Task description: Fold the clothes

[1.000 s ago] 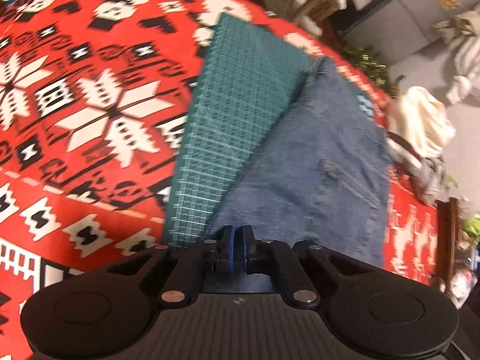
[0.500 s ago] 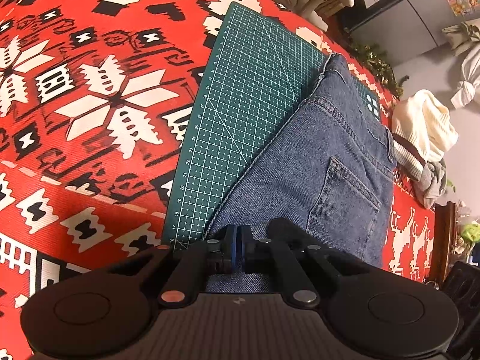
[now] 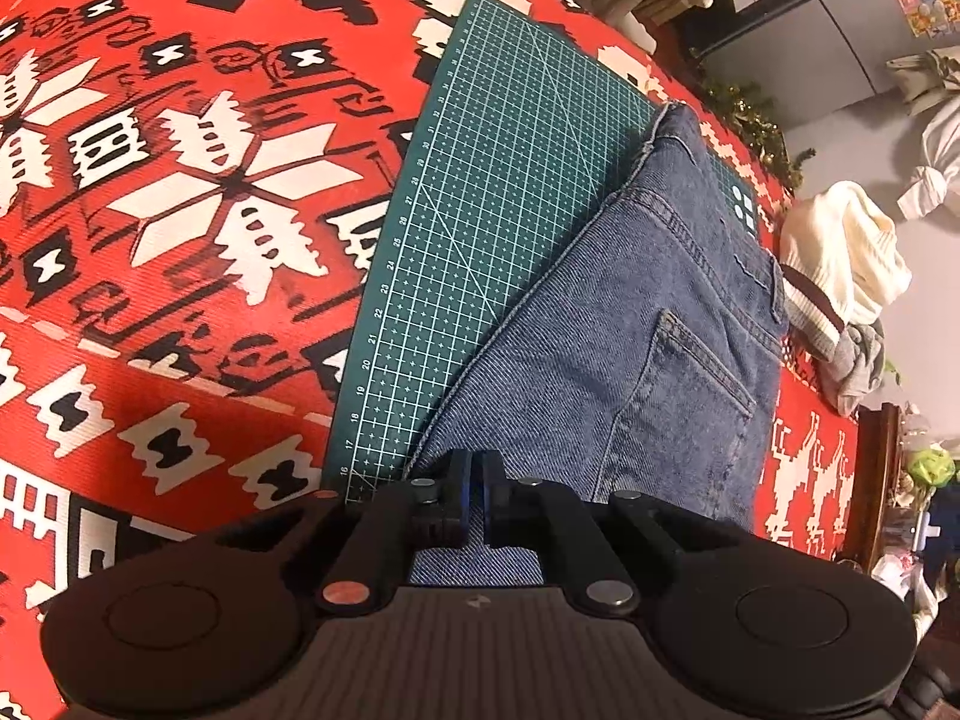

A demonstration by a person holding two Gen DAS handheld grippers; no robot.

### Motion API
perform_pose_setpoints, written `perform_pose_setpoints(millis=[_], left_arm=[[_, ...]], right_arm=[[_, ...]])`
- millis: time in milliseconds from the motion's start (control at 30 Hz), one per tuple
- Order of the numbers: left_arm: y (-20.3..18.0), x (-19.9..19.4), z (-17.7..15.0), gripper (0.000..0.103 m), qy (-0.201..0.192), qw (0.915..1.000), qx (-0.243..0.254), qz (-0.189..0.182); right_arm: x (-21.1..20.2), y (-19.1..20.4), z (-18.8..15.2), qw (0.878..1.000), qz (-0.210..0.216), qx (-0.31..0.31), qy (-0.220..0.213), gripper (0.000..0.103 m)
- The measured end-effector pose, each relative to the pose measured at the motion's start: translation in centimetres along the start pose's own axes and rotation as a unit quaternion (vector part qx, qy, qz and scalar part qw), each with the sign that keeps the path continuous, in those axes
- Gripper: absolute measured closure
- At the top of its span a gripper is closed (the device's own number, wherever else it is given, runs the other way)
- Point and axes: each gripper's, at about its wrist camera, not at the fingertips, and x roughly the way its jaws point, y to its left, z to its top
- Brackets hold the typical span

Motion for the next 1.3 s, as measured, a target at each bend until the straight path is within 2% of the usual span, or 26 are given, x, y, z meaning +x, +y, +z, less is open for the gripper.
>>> perform_pose_setpoints(millis=[133,233,400,633,800,967,1167,1300], left_arm=[[-0.1,0.0,-0.1,0.099,0.001,1.0,0.002,-0.002],[0.0,0.0,0.0,0.099,0.002,1.0,-0.002,-0.003],[-0.1,0.1,0.0,0.099,0.003,1.0,-0.002,-0.003],[-0.9,0.3,-0.3,0.099,0.0,0.9999,0.016,0.006],[-1.2,0.3,-0.4,0.099,-0.001,0.9997,0.023,0.012],[-1.1,0.4,-0.4,0.099,0.0,0.9996,0.024,0.014],[-0.9,0.4,-0.3,0.099,0.002,0.9997,0.022,0.011],[-0.8,0.4,-0.3,0.099,0.004,0.9997,0.021,0.009]], right_arm=[[-0.1,0.2,-0.2,1.0,-0.006,-0.017,-0.023,0.101],[1.8,0.4,0.3,1.0,0.003,-0.003,-0.012,0.101],[4.2,0.8,0.1,1.0,0.01,-0.022,0.002,0.101],[5.1,0.4,0.3,0.999,0.023,-0.018,0.014,0.101],[5.1,0.3,0.5,1.0,0.0,-0.02,0.019,0.103],[4.0,-1.5,1.2,0.999,-0.021,0.021,0.021,0.103],[2.7,-3.8,1.7,0.998,-0.025,0.062,0.018,0.103],[1.7,-4.0,1.7,0.997,-0.064,0.053,-0.006,0.101]])
